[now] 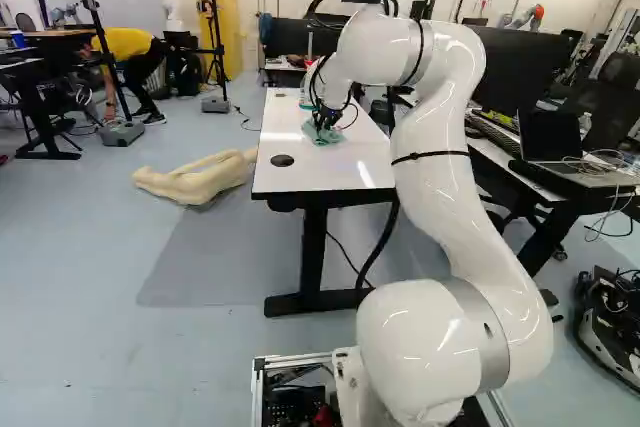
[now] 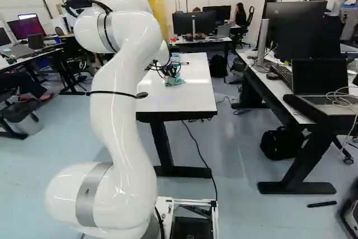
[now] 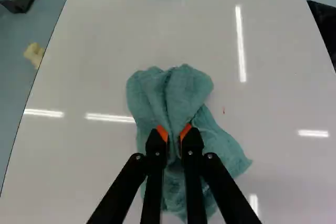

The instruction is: Clean the table with the green towel

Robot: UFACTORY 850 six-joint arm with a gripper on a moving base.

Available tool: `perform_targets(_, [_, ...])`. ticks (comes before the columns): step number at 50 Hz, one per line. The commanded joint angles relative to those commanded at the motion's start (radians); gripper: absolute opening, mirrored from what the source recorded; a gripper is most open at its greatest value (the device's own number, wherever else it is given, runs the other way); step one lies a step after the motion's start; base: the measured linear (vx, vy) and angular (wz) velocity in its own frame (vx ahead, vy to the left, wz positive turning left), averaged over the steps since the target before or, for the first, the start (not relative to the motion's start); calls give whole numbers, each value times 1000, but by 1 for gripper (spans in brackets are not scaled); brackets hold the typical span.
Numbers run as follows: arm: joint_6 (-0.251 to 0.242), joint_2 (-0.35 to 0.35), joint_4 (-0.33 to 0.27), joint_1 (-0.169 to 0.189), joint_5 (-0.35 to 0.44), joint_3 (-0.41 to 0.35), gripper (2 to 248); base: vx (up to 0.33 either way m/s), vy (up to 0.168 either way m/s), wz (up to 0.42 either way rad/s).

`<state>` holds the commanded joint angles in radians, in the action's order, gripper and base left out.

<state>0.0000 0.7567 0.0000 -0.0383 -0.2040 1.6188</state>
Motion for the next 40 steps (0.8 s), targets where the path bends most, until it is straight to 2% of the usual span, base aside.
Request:
perform_targets(24, [0,-85,0,-37,0,-122,44,0,0,0])
perform_targets(40, [0,-151,0,-46,0,-215,44,0,0,0])
